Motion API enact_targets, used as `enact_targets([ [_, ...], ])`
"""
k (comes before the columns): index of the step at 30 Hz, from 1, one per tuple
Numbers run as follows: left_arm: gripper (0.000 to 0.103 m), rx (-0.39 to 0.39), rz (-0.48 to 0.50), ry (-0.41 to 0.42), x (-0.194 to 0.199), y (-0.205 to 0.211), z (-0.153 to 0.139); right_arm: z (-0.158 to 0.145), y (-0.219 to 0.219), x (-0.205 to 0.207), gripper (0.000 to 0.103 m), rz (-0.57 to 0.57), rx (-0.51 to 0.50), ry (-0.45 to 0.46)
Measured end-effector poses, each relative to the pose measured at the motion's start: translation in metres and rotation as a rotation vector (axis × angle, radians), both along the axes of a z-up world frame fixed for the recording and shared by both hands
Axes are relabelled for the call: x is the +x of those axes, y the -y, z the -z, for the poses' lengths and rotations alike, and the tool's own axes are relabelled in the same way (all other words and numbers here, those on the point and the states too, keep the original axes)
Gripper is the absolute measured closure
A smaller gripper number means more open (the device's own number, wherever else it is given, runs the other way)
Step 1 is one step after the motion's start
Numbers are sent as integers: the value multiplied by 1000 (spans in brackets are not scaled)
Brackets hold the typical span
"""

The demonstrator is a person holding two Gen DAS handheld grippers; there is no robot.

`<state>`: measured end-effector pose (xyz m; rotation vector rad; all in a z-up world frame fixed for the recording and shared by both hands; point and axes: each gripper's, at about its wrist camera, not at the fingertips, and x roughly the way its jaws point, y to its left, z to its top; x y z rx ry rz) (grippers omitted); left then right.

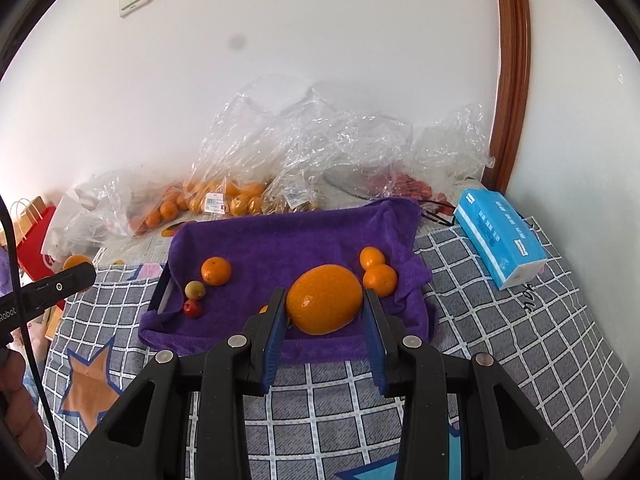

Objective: Organize fruits
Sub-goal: 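Carry both held oranges over the purple towel, then lower both oranges onto the towel among the other fruits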

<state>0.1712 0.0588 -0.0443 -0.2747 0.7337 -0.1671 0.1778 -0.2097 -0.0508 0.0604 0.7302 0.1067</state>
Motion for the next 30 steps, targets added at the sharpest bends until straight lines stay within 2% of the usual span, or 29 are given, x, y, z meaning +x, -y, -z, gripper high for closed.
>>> enact_targets([
  [21,71,-2,8,-51,57,6,25,21,3,55,66,7,-52,-28],
  [30,71,-17,-12,-82,86,-1,41,38,19,78,66,26,-59,-49],
])
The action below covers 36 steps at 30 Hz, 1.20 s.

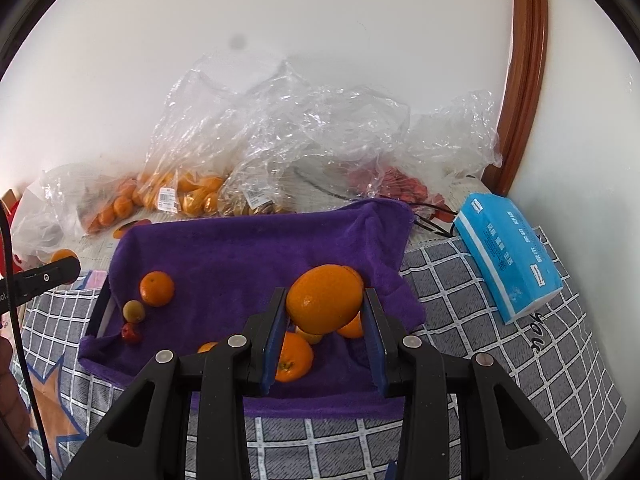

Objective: Organize fruits
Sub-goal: 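Lower both oranges onto the towel among the other fruits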

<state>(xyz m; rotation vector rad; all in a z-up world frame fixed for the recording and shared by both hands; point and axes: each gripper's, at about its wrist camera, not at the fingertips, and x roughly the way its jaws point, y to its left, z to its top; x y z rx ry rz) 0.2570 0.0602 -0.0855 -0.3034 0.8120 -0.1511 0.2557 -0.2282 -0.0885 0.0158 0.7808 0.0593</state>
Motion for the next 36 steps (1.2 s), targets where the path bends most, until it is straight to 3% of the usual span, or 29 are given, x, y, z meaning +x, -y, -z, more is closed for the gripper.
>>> enact_targets([
  [10,71,12,-27,-20,28,-11,11,29,28,18,66,49,34,-51],
  [24,71,16,81,-114,38,32,50,71,24,18,66,3,81,-149],
  [36,71,79,128,-172,36,53,69,83,22,22,66,4,76,-175],
])
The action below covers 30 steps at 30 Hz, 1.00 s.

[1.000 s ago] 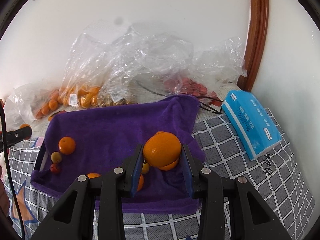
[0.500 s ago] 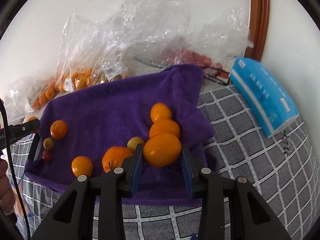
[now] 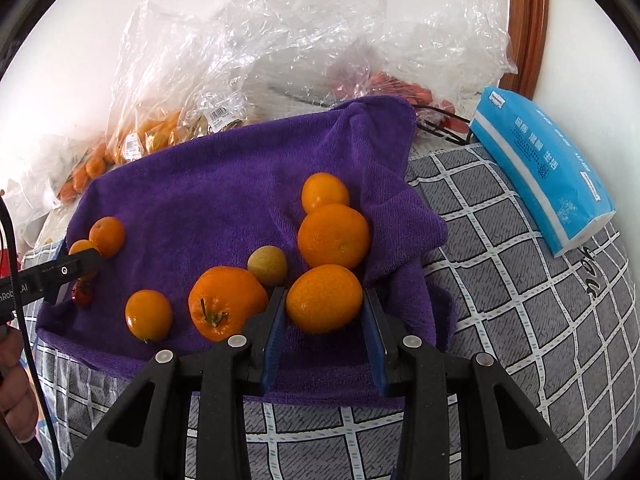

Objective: Organize fruits
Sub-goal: 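Lower both oranges onto the towel among the other fruits, then open both tools to release the oranges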

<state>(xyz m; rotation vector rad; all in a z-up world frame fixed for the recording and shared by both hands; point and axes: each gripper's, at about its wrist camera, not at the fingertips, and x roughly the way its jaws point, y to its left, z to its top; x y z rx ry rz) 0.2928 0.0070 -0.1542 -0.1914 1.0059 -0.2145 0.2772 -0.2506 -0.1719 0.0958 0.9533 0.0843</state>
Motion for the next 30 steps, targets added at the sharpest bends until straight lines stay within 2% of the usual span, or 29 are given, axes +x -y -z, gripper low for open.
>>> enact_targets([
  [8,71,31,19,-8,0,7,10,1,-5,-1,66,-19,-52,16],
  [19,70,41,26,-2,-2,11,6,0,-5,0,64,-11,-53,2],
  [21,64,41,23,5,-5,9,1,-4,-4,0,63,5,-51,0],
  [22,56,42,21,8,-7,7,-3,-7,-3,-2,63,17,-56,5],
  [27,51,45,0,42,-26,-3,-26,-35,-4,-21,61,43,-49,54],
  [30,48,51,-11,71,-45,-7,-44,-56,-6,-36,56,48,-39,92],
])
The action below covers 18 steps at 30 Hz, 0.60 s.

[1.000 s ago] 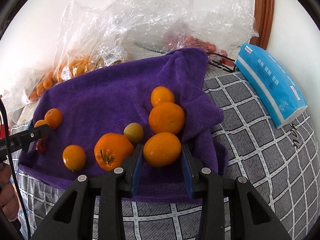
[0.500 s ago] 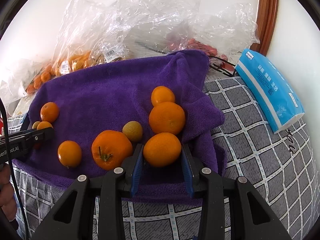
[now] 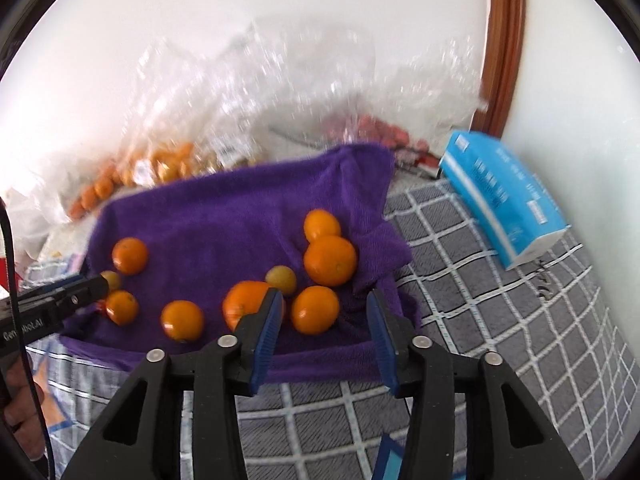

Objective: Organize fruits

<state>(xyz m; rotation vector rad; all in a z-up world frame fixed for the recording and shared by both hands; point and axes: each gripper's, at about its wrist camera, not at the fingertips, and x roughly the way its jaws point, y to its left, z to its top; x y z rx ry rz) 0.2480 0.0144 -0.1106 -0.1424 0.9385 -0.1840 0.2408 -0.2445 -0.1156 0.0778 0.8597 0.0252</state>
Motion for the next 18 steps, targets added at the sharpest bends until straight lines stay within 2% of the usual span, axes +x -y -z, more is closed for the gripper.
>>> enact_targets([
  [2,47,12,-10,25,-15,-2,-12,-17,-3,-14,53,-7,11,27],
  [5,45,22,-28,63,-44,-6,-29,-36,-8,-33,42,-4,0,56],
  [10,38,35,-81,133,-90,-13,-52,-64,-12,-76,41,-10,2,106],
  [18,21,14,-131,235,-162,-13,-79,-85,-8,-136,41,-30,-6,116],
])
